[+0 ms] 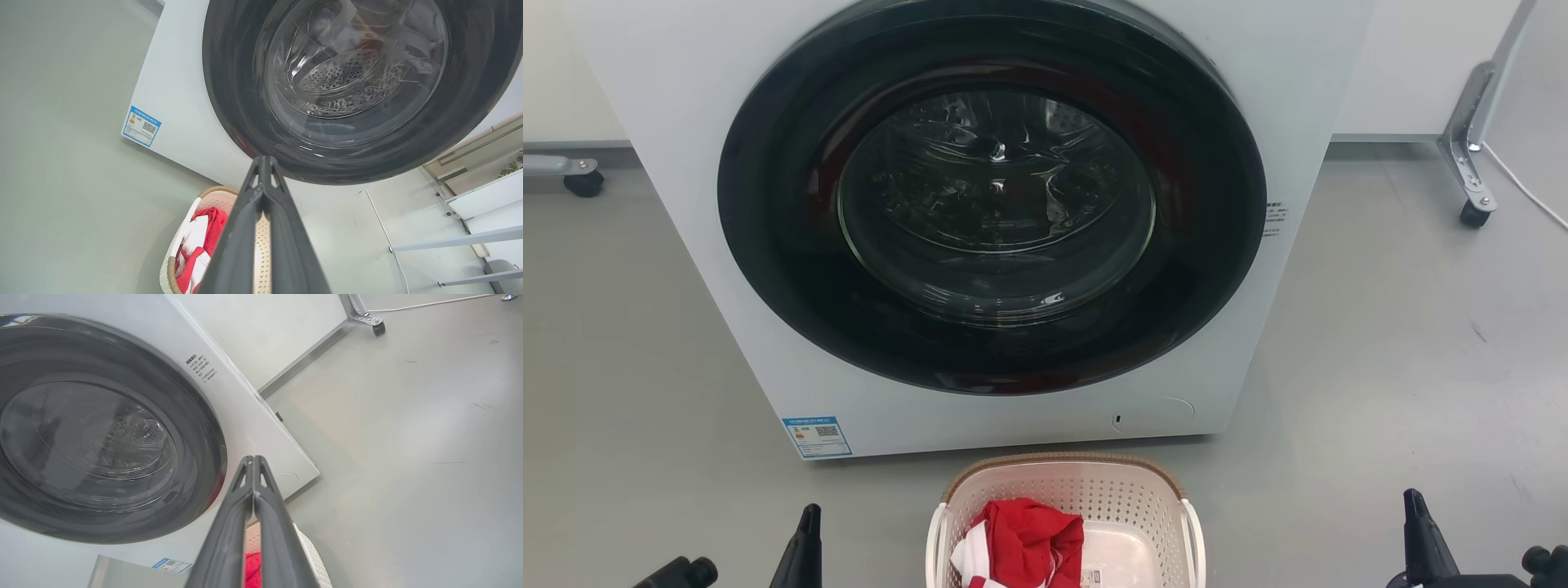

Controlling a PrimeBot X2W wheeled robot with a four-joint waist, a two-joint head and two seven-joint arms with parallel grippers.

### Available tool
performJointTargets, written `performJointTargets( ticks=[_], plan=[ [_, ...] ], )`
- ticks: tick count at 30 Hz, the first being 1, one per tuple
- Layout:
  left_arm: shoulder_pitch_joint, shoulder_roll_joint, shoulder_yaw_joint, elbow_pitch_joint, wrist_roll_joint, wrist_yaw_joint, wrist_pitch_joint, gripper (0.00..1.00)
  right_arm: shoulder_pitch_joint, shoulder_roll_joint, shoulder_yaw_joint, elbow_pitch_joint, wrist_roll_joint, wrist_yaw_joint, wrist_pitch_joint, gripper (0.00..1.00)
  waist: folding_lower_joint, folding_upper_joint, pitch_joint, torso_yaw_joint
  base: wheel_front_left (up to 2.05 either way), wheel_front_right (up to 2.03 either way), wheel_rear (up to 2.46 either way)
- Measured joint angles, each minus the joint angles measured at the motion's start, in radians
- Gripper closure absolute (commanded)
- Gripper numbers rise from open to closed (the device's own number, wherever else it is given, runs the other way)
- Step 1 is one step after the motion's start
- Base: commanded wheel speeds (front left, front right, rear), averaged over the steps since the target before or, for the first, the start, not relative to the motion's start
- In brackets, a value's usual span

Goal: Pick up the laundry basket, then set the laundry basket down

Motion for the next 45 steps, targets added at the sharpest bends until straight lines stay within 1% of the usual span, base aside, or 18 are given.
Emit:
performJointTargets(
  ticks=[45],
  plan=[
    [-0.106, -0.058, 0.181, 0.09, -0.56, -0.115, 0.142, 1.0, -0.126, 0.042, -0.138, 0.095, 0.649, 0.114, 0.159, 1.0, 0.0, 0.0001, 0.014, -0.008, 0.0, 0.0, 0.0]
  ],
)
